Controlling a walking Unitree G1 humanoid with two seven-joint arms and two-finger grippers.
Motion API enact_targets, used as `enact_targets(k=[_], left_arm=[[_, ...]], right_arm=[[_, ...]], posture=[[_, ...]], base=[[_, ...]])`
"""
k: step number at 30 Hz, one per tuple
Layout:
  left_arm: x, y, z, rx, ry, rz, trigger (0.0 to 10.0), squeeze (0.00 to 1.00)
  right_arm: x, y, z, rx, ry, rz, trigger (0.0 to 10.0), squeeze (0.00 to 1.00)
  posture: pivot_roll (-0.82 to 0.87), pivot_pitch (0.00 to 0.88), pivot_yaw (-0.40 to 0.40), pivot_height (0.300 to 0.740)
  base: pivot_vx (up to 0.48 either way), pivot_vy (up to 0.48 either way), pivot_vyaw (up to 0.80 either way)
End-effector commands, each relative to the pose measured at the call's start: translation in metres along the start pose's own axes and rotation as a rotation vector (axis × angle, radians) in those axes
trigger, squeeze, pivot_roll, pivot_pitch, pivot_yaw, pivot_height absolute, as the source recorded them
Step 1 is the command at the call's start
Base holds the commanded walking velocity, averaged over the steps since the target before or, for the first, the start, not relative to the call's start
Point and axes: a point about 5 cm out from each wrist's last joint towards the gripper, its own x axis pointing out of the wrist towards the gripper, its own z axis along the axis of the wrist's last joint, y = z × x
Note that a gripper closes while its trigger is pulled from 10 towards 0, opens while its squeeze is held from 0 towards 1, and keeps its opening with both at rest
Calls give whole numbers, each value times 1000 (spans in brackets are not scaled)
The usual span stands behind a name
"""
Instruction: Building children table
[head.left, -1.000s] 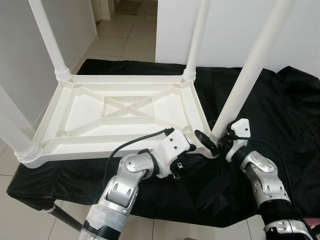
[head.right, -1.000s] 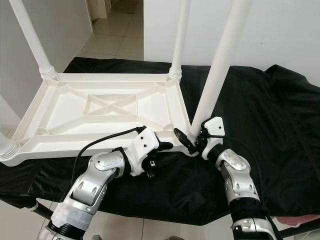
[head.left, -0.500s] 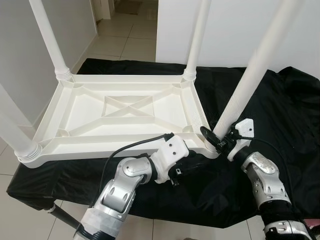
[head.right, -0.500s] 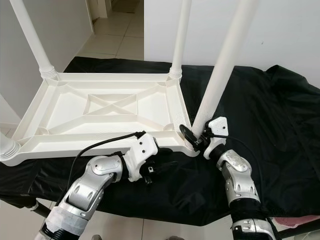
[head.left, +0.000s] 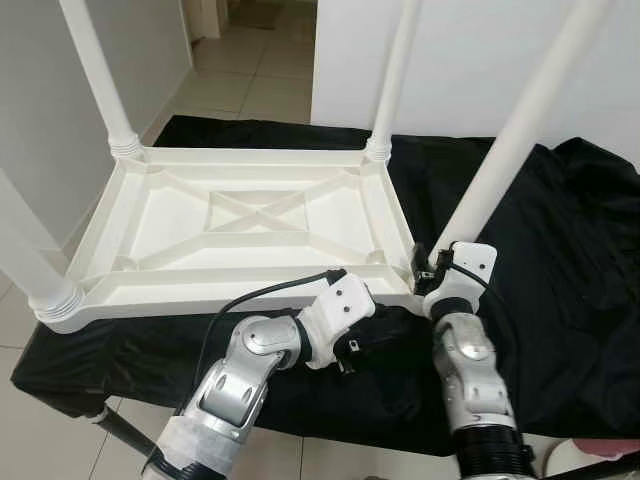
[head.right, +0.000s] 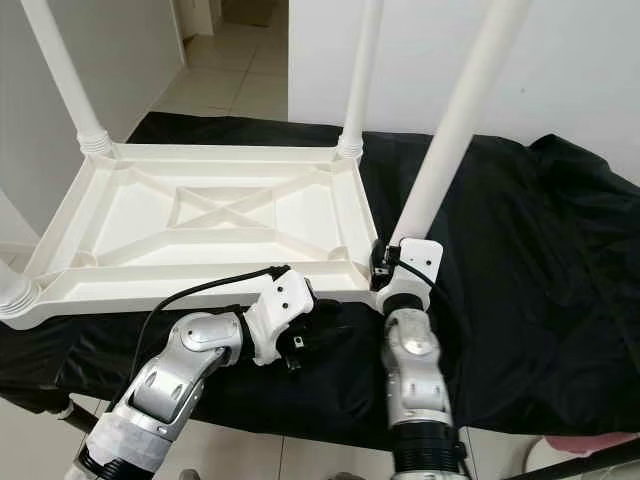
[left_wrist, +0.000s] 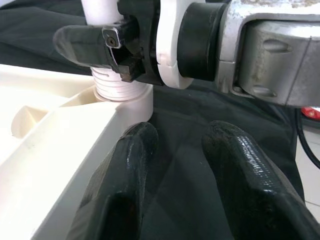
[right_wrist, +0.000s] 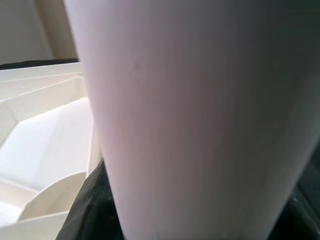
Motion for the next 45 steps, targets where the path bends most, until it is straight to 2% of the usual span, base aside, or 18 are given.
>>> enact_targets(k=[1, 3, 9, 10, 15, 20, 22, 23, 26, 27, 30, 36, 38, 42, 43, 45], left_arm=[[1, 1, 5, 5, -11, 20, 10000, 0], [1, 1, 5, 3, -13, 22, 10000, 0], [2, 1, 6, 4, -15, 24, 10000, 0], [2, 2, 6, 2, -16, 29, 10000, 0], [1, 2, 6, -2, -17, 35, 10000, 0], [0, 3, 7, -4, -19, 38, 10000, 0], [0, 3, 7, -5, -19, 37, 10000, 0], [0, 3, 7, -3, -18, 37, 10000, 0], [1, 3, 7, -2, -18, 36, 10000, 0], [1, 4, 7, -1, -17, 37, 10000, 0], [0, 4, 8, -1, -12, 26, 10000, 0], [0, 4, 7, -1, -4, 14, 10000, 0], [0, 4, 8, -3, -2, 9, 10000, 0], [1, 4, 8, -1, -2, 7, 10000, 0], [1, 5, 9, 0, -2, 7, 10000, 0], [1, 5, 9, 0, -2, 7, 10000, 0]], right_arm=[[-7, 3, -16, 47, 86, -41, 10000, 0], [-6, 13, -9, 63, 55, 40, 10000, 0], [-8, 15, -5, 49, 33, 72, 10000, 0], [-11, 16, -4, 55, 33, 76, 10000, 1000], [-14, 12, 3, 39, -9, 111, 10000, 1000], [-12, -1, 9, 3, -36, 195, 10000, 1000], [-7, -11, 11, -15, -37, 249, 10000, 1000], [-5, -16, 12, -24, -32, 310, 10000, 467], [-4, -19, 13, -29, -28, 351, 10000, 467], [-2, -22, 14, -49, -35, 373, 10000, 0], [6, -26, 10, -92, -9, 508, 10000, 0], [12, -25, 6, -118, 13, 571, 10000, 0], [18, -23, 3, -137, 34, 640, 10000, 0], [27, -20, 3, -158, 44, 697, 10000, 0], [32, -20, 4, -172, 47, 714, 6471, 0], [32, -20, 4, -172, 47, 714, 6471, 0]], posture=[[-72, 0, -42, 740], [-76, 0, -41, 740], [-73, 0, -44, 740], [-73, 0, -45, 740], [-71, 0, -46, 740], [-74, 0, -46, 740], [-77, 0, -44, 740], [-76, 0, -44, 740], [-76, 0, -44, 740], [-76, 0, -40, 740], [-74, 0, -38, 740], [-66, 0, -37, 740], [-65, 0, -32, 740], [-66, 0, -28, 740], [-65, 0, -28, 740], [-65, 0, -28, 740]], base=[[0, 0, 0], [0, 0, 0], [0, 0, 0], [0, 0, 0], [0, 0, 0], [0, 0, 0], [0, 0, 0], [0, 0, 0], [0, 0, 0], [0, 0, 0], [0, 0, 0], [0, 0, 0], [0, 0, 0], [0, 0, 0], [0, 0, 0], [0, 0, 0]])
